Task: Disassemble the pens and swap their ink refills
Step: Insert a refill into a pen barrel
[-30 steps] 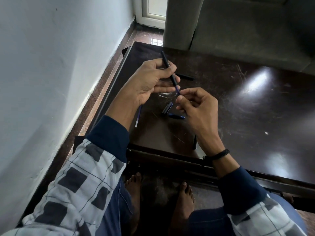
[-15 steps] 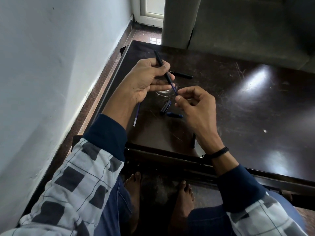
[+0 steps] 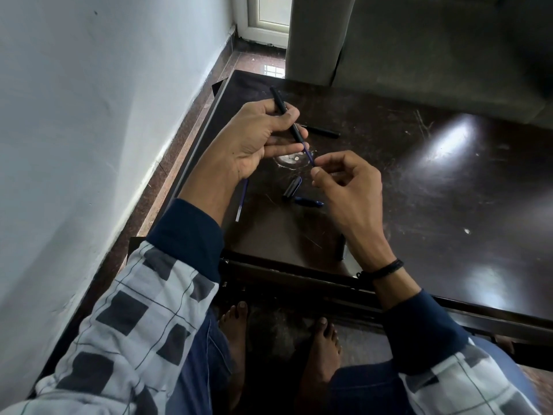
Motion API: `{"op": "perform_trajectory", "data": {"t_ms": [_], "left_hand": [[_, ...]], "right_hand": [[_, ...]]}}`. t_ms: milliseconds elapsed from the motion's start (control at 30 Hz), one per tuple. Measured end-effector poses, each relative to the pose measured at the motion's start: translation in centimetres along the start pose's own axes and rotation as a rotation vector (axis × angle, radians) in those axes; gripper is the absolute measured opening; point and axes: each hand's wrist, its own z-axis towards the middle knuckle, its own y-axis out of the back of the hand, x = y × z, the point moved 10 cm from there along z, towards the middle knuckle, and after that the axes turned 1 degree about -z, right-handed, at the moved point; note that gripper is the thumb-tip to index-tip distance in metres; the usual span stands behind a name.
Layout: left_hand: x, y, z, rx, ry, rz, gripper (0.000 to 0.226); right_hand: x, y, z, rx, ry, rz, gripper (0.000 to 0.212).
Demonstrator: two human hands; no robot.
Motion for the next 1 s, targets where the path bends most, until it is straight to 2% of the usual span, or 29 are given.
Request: {"op": "perform_trajectory", "data": {"t_ms": [300, 533, 800, 1000], "left_hand": [[0.4, -1.3, -0.3, 0.077, 0.03, 0.017, 0.013], [0.0, -0.5, -0.2, 0.027, 0.009, -0.008, 0.01], [0.0, 0.0, 0.0, 0.004, 0.006, -0.014, 0.006], [-0.2, 0.2, -0.1, -0.007, -0.003, -0.01, 0.005]], "right_hand": [[0.2, 0.2, -0.1, -0.021, 0.013, 0.012, 0.013], [-0.1, 1.6, 0.4, -0.1, -0.009, -0.098, 0.001], [-1.4, 4.0, 1.4, -0.087, -0.114, -0.464, 0.008], [-2.9, 3.8, 1.8, 0.0, -0.175, -0.475, 0.026]]}}
